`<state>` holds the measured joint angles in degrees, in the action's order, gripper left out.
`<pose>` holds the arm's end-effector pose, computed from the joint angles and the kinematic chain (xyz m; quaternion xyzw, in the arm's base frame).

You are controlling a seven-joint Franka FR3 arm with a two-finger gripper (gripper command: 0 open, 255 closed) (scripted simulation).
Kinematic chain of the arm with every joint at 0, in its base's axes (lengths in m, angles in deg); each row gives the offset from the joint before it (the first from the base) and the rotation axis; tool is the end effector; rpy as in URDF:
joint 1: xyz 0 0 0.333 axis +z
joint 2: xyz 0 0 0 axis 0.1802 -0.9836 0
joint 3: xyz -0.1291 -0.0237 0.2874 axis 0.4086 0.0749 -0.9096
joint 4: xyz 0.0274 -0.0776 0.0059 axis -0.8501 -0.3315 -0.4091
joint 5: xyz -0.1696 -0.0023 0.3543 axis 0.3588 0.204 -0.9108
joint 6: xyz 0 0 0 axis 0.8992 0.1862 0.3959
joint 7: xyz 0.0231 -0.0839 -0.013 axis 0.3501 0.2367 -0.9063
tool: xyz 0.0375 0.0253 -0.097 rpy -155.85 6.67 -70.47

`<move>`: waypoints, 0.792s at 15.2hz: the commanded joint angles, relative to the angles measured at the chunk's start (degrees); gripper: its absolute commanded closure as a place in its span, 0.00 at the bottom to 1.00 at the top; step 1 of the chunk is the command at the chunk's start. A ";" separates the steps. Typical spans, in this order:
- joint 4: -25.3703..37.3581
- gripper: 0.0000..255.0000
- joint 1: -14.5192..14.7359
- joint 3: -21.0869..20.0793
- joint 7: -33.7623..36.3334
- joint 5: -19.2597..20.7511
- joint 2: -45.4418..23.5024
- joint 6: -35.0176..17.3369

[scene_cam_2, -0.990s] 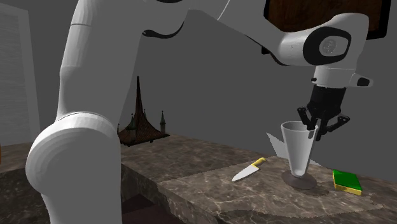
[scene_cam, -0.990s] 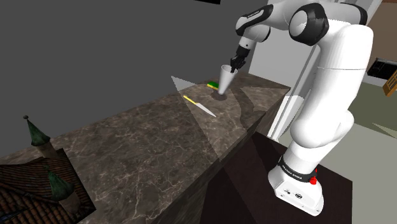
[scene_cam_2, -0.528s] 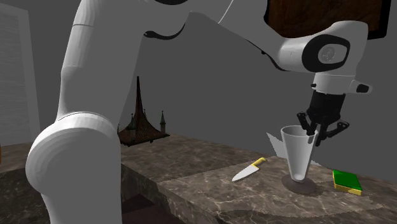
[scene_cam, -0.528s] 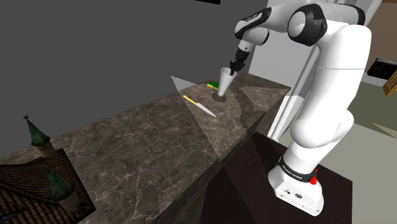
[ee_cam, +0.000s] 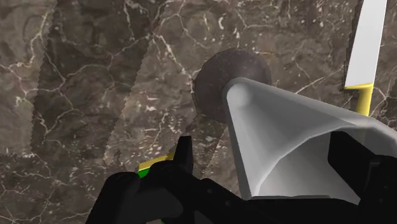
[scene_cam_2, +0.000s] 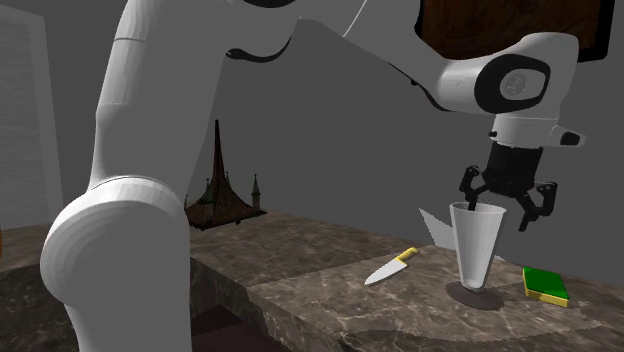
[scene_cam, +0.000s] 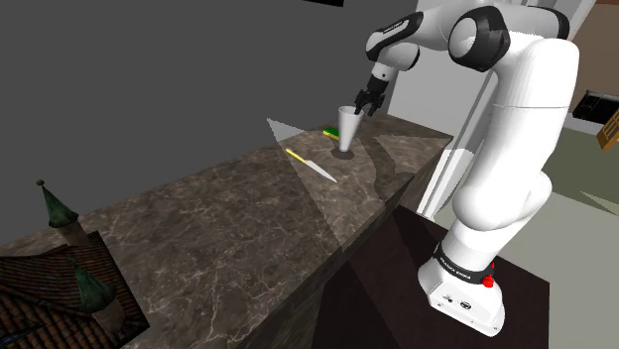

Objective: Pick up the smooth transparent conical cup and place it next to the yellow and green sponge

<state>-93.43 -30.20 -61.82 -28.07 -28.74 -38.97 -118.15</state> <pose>0.5158 -0.3618 0.4282 -0.9861 0.1170 -0.0775 0.0890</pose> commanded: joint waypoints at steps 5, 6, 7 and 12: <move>4.40 0.00 -0.67 0.77 0.92 1.37 2.03 6.34; 4.39 0.00 -0.67 0.78 0.92 1.38 2.03 6.34; 4.39 0.00 -0.67 0.77 0.92 1.37 2.03 6.34; 4.40 0.00 -0.67 0.78 0.92 1.37 2.03 6.34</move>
